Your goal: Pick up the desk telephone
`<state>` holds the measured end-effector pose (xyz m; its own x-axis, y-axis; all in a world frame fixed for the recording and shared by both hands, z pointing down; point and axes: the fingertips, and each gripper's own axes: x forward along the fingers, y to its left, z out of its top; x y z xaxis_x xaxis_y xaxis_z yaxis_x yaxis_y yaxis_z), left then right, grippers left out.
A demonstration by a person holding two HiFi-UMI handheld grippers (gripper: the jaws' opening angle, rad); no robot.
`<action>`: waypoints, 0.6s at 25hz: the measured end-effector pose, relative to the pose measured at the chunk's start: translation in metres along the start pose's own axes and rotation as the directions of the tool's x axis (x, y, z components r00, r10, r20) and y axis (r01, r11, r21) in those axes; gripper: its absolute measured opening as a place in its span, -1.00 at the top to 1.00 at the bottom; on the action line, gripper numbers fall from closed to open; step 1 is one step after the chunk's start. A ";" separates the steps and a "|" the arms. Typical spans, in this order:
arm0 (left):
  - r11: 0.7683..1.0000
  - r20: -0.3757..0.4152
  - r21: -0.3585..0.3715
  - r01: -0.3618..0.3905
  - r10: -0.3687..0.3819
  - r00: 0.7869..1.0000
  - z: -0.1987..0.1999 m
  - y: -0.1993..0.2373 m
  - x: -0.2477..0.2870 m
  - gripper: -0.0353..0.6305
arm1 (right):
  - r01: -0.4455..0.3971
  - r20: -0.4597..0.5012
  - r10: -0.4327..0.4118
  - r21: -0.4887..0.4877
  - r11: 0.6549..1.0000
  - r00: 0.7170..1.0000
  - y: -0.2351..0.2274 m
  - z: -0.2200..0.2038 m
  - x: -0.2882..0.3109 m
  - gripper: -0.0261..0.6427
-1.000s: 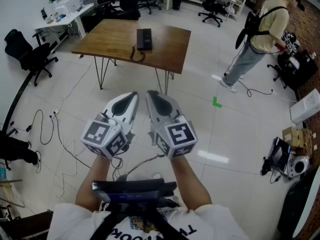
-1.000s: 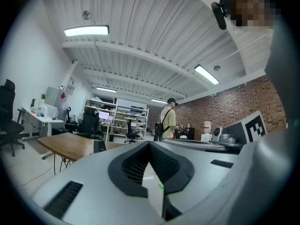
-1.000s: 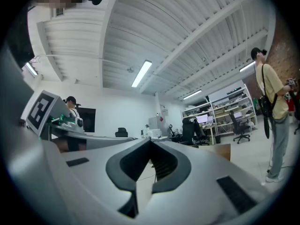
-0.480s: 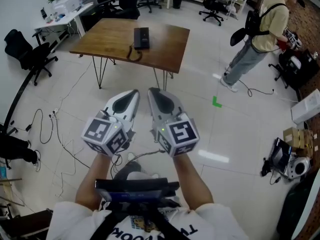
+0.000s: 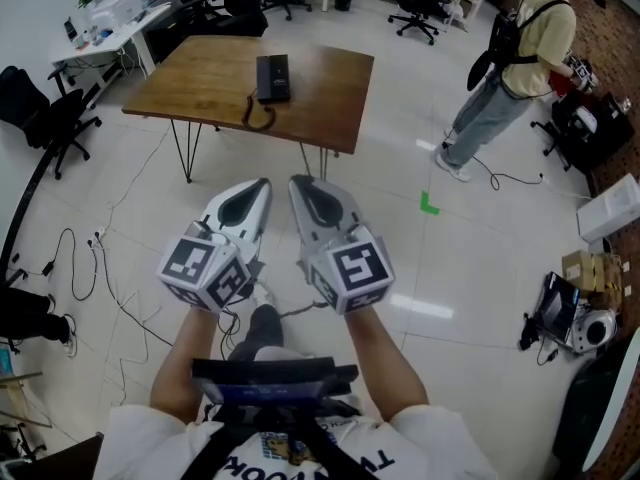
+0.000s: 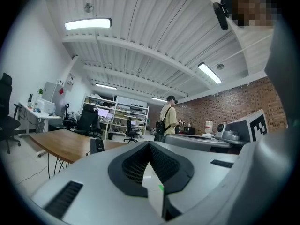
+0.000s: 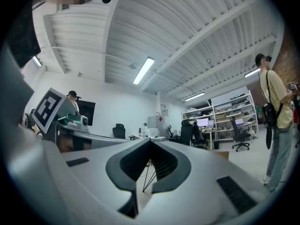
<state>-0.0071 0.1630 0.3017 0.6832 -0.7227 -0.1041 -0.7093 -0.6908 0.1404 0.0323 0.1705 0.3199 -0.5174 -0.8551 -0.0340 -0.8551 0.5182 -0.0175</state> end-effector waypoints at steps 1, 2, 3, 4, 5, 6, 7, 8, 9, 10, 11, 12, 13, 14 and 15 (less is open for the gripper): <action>1.000 0.002 -0.005 0.001 -0.001 1.000 0.000 0.007 0.006 0.89 | 0.000 -0.002 0.000 -0.004 1.000 1.000 -0.004 -0.001 0.008 0.92; 1.000 0.003 -0.010 0.003 -0.002 1.000 0.000 0.014 0.013 0.89 | -0.001 -0.003 0.001 -0.006 1.000 1.000 -0.007 -0.002 0.016 0.92; 1.000 0.004 -0.015 0.004 -0.004 1.000 -0.001 0.021 0.019 0.89 | 0.000 -0.003 0.000 -0.007 1.000 1.000 -0.012 -0.002 0.024 0.92; 1.000 0.003 -0.019 0.005 -0.005 1.000 -0.002 0.028 0.026 0.89 | 0.000 -0.002 0.000 -0.008 1.000 1.000 -0.016 -0.003 0.033 0.92; 1.000 0.001 -0.021 0.007 -0.007 1.000 -0.003 0.036 0.032 0.89 | -0.003 -0.003 0.003 -0.010 1.000 1.000 -0.019 -0.004 0.042 0.92; 1.000 -0.003 -0.020 0.007 -0.007 1.000 -0.004 0.043 0.038 0.89 | -0.008 -0.006 0.008 -0.013 1.000 1.000 -0.023 -0.005 0.051 0.92; 1.000 -0.007 -0.019 0.005 -0.005 1.000 -0.006 0.051 0.044 0.89 | -0.013 -0.010 0.013 -0.016 1.000 1.000 -0.026 -0.006 0.060 0.91; 1.000 -0.012 -0.018 0.001 -0.002 1.000 -0.007 0.059 0.050 0.89 | -0.017 -0.015 0.017 -0.016 1.000 1.000 -0.029 -0.008 0.069 0.91; 1.000 -0.019 -0.017 -0.001 0.001 1.000 -0.008 0.067 0.055 0.89 | -0.019 -0.019 0.019 -0.015 1.000 1.000 -0.032 -0.009 0.078 0.92; 1.000 -0.026 -0.019 -0.002 0.001 1.000 -0.010 0.074 0.060 0.89 | -0.022 -0.021 0.021 -0.013 1.000 1.000 -0.035 -0.010 0.086 0.91; 1.000 -0.032 -0.020 0.002 -0.003 0.999 -0.011 0.080 0.066 0.89 | -0.024 -0.024 0.024 -0.011 1.000 0.999 -0.038 -0.011 0.095 0.92; 1.000 -0.038 -0.022 0.008 -0.009 0.999 -0.012 0.087 0.071 0.89 | -0.026 -0.025 0.026 -0.012 1.000 0.999 -0.040 -0.011 0.103 0.92; 1.000 -0.042 -0.023 0.015 -0.016 0.999 -0.012 0.094 0.076 0.89 | -0.027 -0.025 0.027 -0.015 1.000 0.999 -0.043 -0.011 0.112 0.91; 1.000 -0.044 -0.022 0.020 -0.021 0.999 -0.011 0.101 0.081 0.89 | -0.027 -0.025 0.026 -0.021 0.999 0.999 -0.045 -0.011 0.121 0.92; 0.999 -0.046 -0.019 0.025 -0.026 0.999 -0.010 0.107 0.087 0.89 | -0.025 -0.027 0.024 -0.027 0.999 0.999 -0.048 -0.012 0.130 0.92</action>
<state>-0.0225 0.0264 0.3174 0.7088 -0.7027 -0.0619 -0.6884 -0.7082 0.1565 0.0057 0.0347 0.3279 -0.5386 -0.8426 -0.0072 -0.8426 0.5385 0.0103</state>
